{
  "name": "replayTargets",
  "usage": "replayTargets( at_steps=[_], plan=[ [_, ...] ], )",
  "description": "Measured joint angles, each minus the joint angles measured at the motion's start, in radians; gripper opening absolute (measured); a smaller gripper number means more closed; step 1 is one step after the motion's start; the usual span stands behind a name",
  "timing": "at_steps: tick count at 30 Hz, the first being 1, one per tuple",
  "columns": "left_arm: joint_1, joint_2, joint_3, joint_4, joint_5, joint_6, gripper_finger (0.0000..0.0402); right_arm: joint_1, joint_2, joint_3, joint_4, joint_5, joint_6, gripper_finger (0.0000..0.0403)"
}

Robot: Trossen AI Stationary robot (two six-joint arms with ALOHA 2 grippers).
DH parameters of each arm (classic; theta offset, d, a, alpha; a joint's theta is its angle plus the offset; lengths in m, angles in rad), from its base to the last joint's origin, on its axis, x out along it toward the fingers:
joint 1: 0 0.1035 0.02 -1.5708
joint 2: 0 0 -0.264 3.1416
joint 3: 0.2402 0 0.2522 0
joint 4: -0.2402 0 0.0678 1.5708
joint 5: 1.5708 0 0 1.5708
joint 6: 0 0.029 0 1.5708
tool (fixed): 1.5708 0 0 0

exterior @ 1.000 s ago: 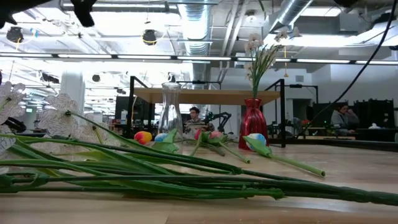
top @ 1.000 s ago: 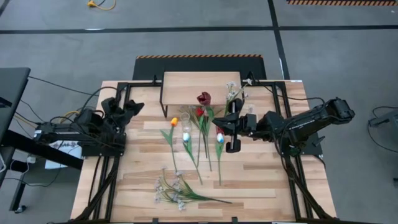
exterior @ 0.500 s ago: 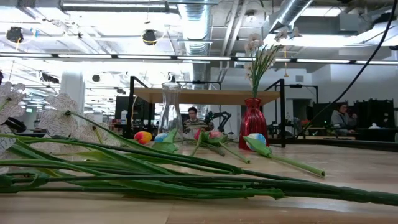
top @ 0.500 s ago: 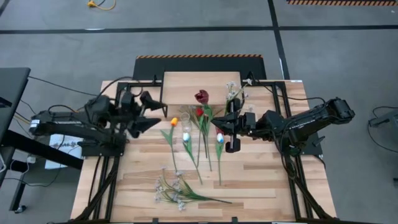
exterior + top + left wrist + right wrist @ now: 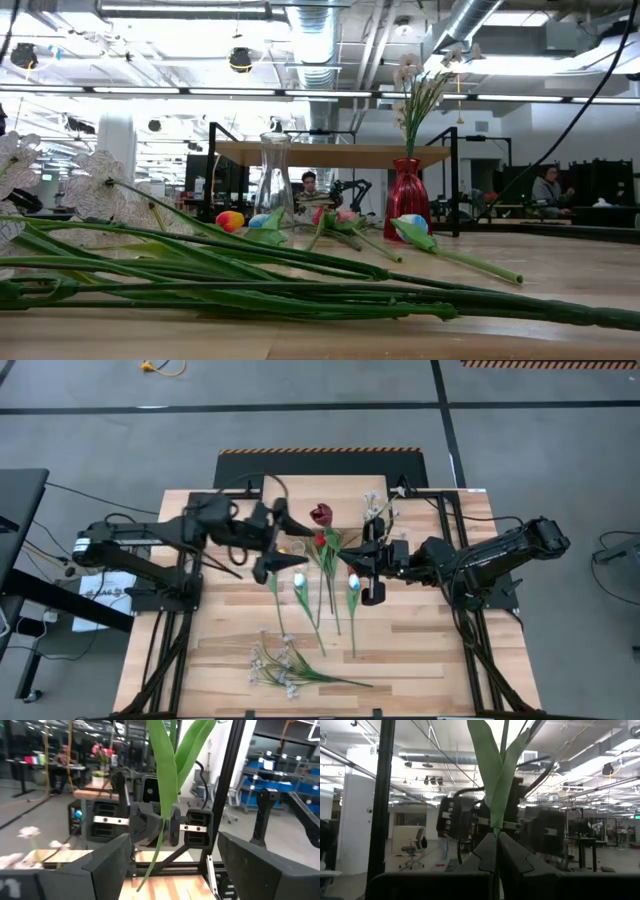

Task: Pick and place flowers into a vace then onto a shelf
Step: Put the dark red flower into the red vase

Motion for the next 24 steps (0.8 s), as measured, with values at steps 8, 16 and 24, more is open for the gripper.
replayTargets(
  at_steps=[8, 16, 24],
  plan=[
    [0.0, 0.115, 0.085, 0.025, 0.033, 0.017, 0.0287, 0.0, 0.004, 0.008, -0.045, 0.0, 0.008, 0.0],
    [-0.001, 0.146, 0.103, 0.099, 0.054, 0.037, 0.0287, 0.0, 0.005, 0.008, -0.069, 0.0, 0.019, 0.0],
    [-0.001, 0.145, 0.103, 0.129, 0.05, 0.05, 0.0265, 0.0, 0.005, 0.008, -0.083, 0.0, 0.019, 0.0]
  ],
)
